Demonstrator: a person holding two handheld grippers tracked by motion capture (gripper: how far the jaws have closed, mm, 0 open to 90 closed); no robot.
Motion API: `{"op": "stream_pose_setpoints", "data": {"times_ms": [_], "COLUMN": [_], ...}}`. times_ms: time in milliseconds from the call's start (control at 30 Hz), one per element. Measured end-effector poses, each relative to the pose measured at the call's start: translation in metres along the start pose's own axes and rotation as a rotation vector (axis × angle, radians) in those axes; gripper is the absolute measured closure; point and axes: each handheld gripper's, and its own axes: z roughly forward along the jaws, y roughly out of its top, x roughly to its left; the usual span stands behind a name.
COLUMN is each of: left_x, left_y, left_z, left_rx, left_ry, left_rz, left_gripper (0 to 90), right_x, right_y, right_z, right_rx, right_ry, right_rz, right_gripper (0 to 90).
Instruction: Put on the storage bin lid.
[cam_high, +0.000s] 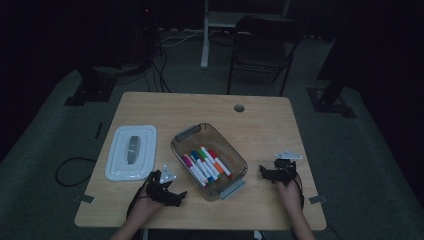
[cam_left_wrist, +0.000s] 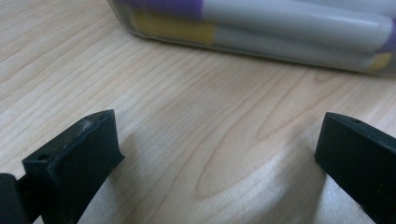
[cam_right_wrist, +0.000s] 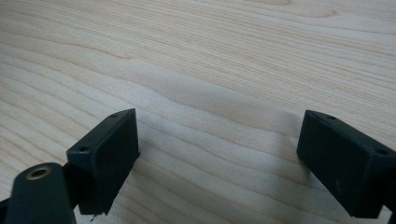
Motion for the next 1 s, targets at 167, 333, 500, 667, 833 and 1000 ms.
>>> {"op": "stream_pose_setpoints", "data": {"times_ms": [167,333,500,667,833,1000], "left_x": [0.0,0.006,0.024,0.042,0.056,0.076], "left_y": [0.001,0.001,-0.004,-0.004,-0.003,-0.005], "left_z": [-0.006,-0.017,-0.031,-0.044,-0.053,-0.063], "left_rx": [0.035,0.027,0.01,-0.013,-0.035,-0.077], "left_ry": [0.006,0.018,0.083,0.108,0.166,0.223], "left_rz": [-0.023,-0.04,-0.1,-0.133,-0.144,-0.18], "left_gripper": [0.6,0.6,0.6,0.6,0.6,0.6], "right_x": [0.002,0.007,0.012,0.014,0.015,0.019], "right_y": [0.0,0.001,0.003,0.004,0.006,0.01], "right_z": [0.0,0.001,0.003,0.004,0.006,0.009], "right_rx": [0.0,0.0,0.001,0.001,0.002,0.001], "right_ry": [0.008,0.034,0.056,0.07,0.079,0.111], "right_rz": [-0.009,-0.036,-0.055,-0.066,-0.072,-0.068], "right_gripper": [12.5,12.5,12.5,12.5,12.5,12.5]}}
